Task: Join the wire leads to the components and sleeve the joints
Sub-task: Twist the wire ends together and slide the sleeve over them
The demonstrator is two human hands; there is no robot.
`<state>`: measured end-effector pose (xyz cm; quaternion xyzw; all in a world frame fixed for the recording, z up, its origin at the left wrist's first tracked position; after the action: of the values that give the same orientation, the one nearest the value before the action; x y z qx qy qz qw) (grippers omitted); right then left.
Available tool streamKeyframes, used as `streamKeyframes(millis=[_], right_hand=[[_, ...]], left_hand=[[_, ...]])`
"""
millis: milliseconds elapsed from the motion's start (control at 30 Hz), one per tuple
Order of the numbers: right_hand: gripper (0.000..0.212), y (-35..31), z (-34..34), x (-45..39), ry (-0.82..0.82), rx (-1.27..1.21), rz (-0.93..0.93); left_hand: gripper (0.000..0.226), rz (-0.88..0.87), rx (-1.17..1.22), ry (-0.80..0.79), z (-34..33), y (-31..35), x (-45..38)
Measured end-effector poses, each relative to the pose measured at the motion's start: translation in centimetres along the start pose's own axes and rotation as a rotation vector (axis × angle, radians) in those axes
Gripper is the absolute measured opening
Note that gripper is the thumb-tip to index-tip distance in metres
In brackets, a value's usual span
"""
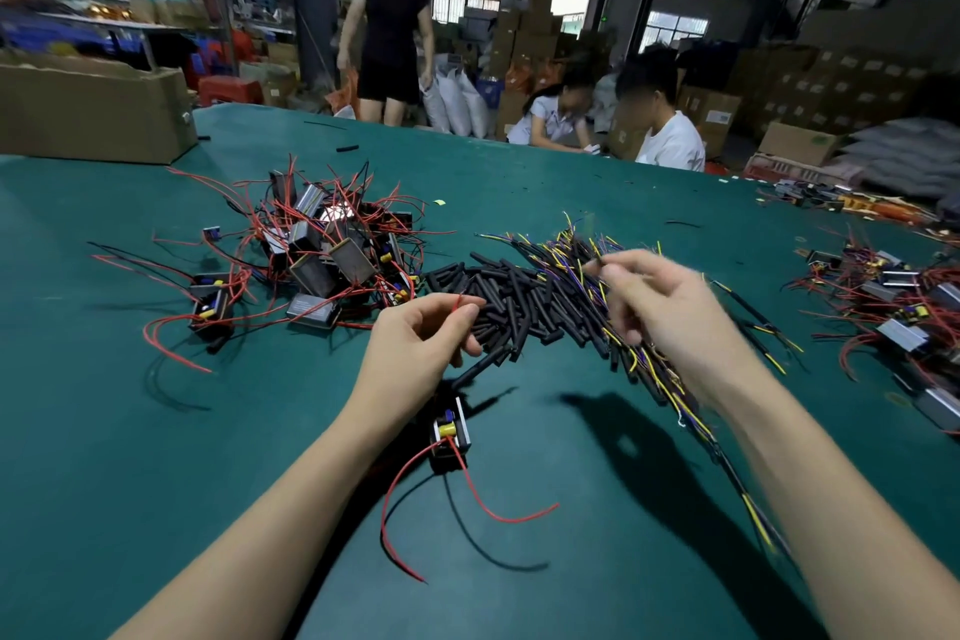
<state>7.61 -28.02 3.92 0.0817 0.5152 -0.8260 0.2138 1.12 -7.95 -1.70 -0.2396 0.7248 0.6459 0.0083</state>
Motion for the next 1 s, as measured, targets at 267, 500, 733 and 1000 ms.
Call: streamKeyframes(millis=[267, 500, 733, 1000], right_hand=[[0.016, 0.4, -6.0, 1.8, -0.279, 0.059, -0.015], [0.016, 1.7, -6.0, 2.3, -0.19, 0.041, -0.036], [0.016, 1.7, -5.8, 2.6, -0.17, 0.029, -0.086], [0.013, 0.3, -5.7, 3.4, -0.049, 0.35, 0.135]], left_hand=[[0.015, -0.039, 0.028, -0.132, -0.6, 0.4, 0.4], [0.019, -0.03, 0.018, -0.091, -0.6, 0.1, 0.3], [0.015, -0.042, -0.01, -0.103, -0.5, -0.1, 0.2], [0.012, -0.028, -0.046, -0.161, -1.0, -0.4, 0.4]])
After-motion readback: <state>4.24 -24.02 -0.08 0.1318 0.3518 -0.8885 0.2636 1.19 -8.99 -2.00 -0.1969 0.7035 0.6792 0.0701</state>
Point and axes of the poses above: each hand's wrist, its own x-axis away from the middle knuckle, its own z-axis out of the back of the hand, y = z × x, the point moved 5 cm from there along -x, towards the middle knuckle, and after that the axes turned 11 degrees about x, right-handed, at the moved point
